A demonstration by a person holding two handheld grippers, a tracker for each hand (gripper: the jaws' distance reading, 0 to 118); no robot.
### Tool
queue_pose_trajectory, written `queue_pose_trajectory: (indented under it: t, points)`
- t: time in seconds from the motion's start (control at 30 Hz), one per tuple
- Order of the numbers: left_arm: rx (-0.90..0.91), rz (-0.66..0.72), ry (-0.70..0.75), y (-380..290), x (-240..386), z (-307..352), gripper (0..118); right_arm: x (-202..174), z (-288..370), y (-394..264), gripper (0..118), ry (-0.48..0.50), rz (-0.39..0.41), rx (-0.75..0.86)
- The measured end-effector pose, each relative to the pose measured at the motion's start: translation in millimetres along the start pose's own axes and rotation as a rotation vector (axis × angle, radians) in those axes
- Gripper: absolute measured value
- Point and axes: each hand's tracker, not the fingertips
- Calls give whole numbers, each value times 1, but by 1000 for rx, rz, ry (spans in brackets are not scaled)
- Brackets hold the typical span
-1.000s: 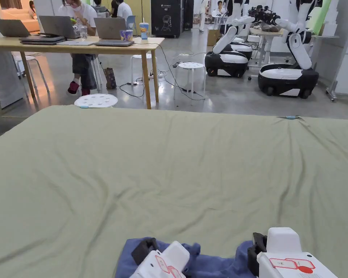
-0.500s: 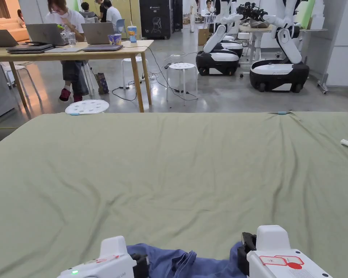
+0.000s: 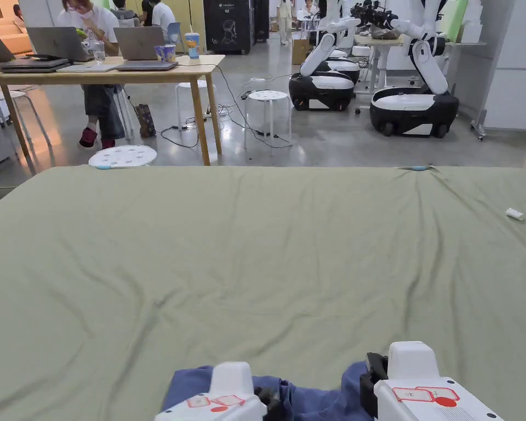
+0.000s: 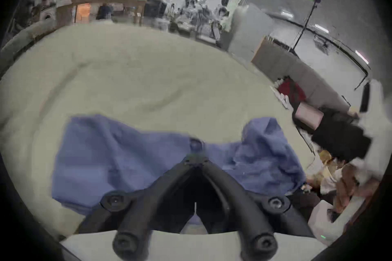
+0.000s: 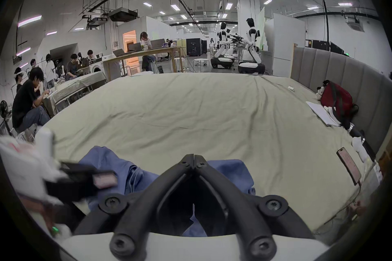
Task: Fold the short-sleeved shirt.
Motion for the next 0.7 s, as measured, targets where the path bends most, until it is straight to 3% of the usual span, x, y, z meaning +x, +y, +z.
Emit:
queue_pose_trajectory:
  t: [0.1, 0.23, 0.27, 0.33, 0.37, 0.5, 0.6, 0.7]
  points:
    - [31, 33, 90, 16, -28, 23, 0, -5, -3, 3, 0, 4, 3, 0]
    - [42, 147, 8, 6, -67, 54, 0, -12, -10, 6, 0, 8, 26, 1]
    - [64, 192, 12, 2, -80, 62, 21, -14, -10, 6, 0, 10, 25, 1]
    - [76, 402, 5, -7, -121, 65, 91, -20, -8, 5, 0, 15, 26, -1]
    - [60, 482, 17, -12, -138, 64, 118, -23, -9, 5, 0, 14, 29, -5]
    - [107, 761, 19, -35, -191, 64, 112, -32, -12, 4, 0, 40, 14, -16]
    - [78, 923, -167, -50, -196, 45, 108, -38, -15, 1, 0, 39, 30, -21]
    - [63, 989, -396, -51, -165, 20, 100, -38, -14, 2, 0, 36, 28, -28]
